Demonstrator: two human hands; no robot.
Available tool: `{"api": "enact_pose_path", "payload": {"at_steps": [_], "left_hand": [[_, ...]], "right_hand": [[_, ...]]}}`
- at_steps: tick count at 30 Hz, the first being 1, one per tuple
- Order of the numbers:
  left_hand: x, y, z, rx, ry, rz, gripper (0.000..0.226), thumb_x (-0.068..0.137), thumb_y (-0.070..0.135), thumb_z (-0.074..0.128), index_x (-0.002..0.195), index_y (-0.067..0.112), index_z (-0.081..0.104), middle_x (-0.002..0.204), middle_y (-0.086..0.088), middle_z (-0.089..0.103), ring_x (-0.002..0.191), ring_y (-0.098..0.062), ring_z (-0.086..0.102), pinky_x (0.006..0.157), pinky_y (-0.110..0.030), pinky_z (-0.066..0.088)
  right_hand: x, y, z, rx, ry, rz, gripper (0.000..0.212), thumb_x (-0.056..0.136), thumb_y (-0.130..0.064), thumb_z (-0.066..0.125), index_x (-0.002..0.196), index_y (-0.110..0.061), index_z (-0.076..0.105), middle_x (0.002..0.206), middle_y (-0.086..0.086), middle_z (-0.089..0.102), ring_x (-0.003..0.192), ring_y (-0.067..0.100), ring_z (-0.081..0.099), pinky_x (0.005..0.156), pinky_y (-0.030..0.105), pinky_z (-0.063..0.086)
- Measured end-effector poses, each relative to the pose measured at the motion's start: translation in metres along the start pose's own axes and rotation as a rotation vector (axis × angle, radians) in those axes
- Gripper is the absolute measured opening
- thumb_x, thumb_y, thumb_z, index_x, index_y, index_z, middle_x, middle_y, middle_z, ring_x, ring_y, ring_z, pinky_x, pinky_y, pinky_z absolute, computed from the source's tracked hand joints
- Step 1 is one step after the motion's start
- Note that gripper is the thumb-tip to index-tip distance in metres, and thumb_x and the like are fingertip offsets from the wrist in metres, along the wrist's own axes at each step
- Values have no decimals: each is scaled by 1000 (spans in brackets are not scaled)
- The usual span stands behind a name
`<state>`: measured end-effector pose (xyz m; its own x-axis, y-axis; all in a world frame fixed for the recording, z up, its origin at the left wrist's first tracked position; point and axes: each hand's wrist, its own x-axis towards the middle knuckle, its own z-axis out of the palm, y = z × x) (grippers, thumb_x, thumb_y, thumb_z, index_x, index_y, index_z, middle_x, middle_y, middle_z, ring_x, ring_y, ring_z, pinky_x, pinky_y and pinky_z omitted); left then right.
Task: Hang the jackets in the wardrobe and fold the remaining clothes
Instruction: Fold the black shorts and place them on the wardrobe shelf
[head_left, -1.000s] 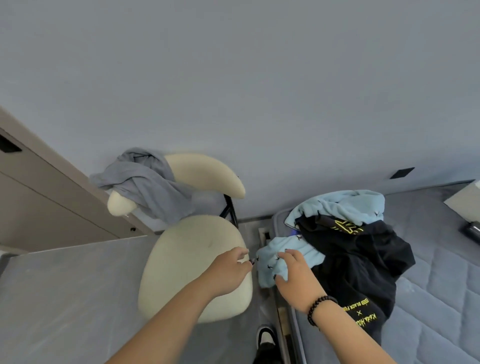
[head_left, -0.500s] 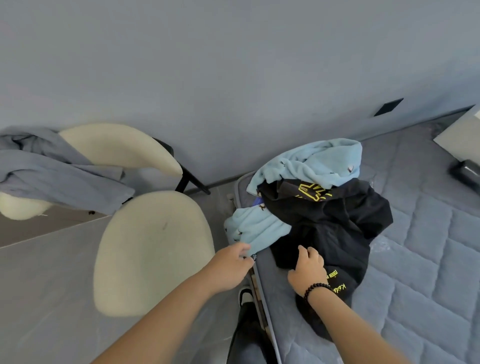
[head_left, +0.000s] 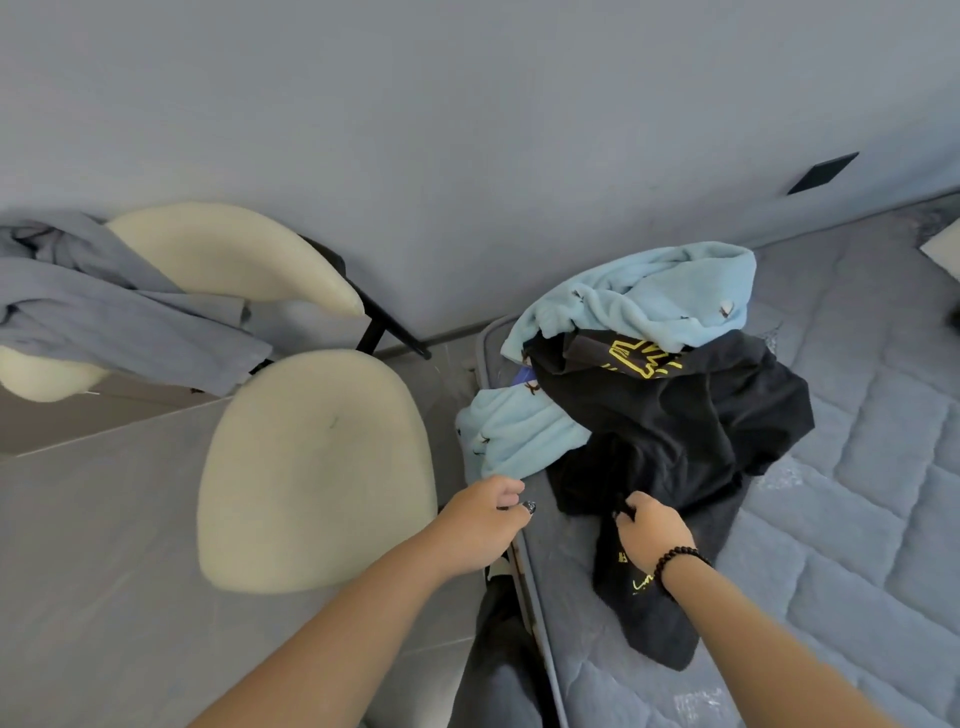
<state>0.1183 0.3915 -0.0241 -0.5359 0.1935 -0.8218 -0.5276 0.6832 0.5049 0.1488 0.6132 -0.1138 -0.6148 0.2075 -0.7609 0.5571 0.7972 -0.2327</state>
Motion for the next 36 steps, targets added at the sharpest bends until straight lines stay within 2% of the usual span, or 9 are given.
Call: {"api": "enact_pose_path", "payload": {"at_steps": [9, 13, 16, 20, 23, 25, 27, 30, 36], "left_hand": [[-43, -9, -19, -101, 7, 82, 62, 87, 28, 68, 143, 22, 40, 146, 4, 46, 118, -3, 47, 99, -20, 39], [-69, -21, -29, -52, 64, 161, 128, 59, 51, 83, 152, 32, -2, 154, 14, 2, 143, -11, 9, 115, -29, 19], [-92, -40, -33, -1, 226, 184, 145, 51, 60, 80, 145, 36, -28, 152, 18, -28, 145, -11, -17, 120, -38, 7], [-126, -71, -45, -344, 294, 140, 151, 46, 52, 86, 147, 32, -24, 155, 13, -2, 146, -14, 8, 121, -41, 17], [-153, -100, -55, -679, 360, 206, 125, 39, 41, 93, 133, 49, 10, 131, 27, 35, 114, 15, 45, 90, -10, 46], [-172, -124, -60, -800, 418, 217, 122, 43, 34, 98, 125, 49, 10, 113, 34, 37, 93, 23, 48, 70, -3, 45], [-192, -148, -63, -975, 462, 211, 124, 48, 21, 92, 142, 39, 12, 117, 22, 47, 103, 7, 55, 83, -16, 51], [-224, -185, -65, -1431, 458, 237, 84, 62, 10, 81, 137, 20, 44, 128, -7, 62, 120, -32, 57, 94, -49, 50], [-324, -234, -81, -1705, 612, 431, 39, 85, 12, 62, 124, 7, 62, 119, -15, 68, 107, -31, 67, 86, -45, 51]], "right_hand": [[-66, -90, -68, 407, 43, -291, 29, 95, -25, 53, 76, -4, 52, 62, 1, 51, 57, 11, 47, 52, 24, 36], [-105, -144, -88, 485, 106, -449, 32, 94, -23, 55, 67, -11, 43, 53, -6, 41, 49, 4, 37, 48, 18, 32], [-139, -181, -93, 603, 11, -506, 29, 95, -23, 55, 70, -13, 46, 55, -4, 40, 51, 8, 37, 52, 24, 32], [-195, -227, -84, 727, -152, -547, 24, 95, -23, 56, 75, -12, 53, 60, 3, 46, 52, 13, 43, 51, 21, 38], [-238, -254, -68, 766, -262, -584, 22, 95, -24, 57, 89, -3, 59, 78, 13, 51, 73, 26, 47, 70, 40, 40], [-266, -266, -56, 745, -292, -634, 26, 94, -24, 58, 91, 2, 59, 80, 14, 53, 76, 27, 48, 73, 42, 41], [-295, -275, -41, 726, -334, -694, 27, 93, -24, 60, 88, 3, 58, 79, 15, 53, 76, 27, 49, 73, 41, 41], [-339, -283, -13, 690, -379, -777, 23, 93, -20, 59, 88, 3, 58, 77, 16, 50, 73, 28, 45, 70, 40, 38], [-407, -291, 47, 562, -263, -948, 30, 93, -14, 58, 75, 6, 44, 66, 9, 36, 62, 22, 34, 57, 32, 31]]}}
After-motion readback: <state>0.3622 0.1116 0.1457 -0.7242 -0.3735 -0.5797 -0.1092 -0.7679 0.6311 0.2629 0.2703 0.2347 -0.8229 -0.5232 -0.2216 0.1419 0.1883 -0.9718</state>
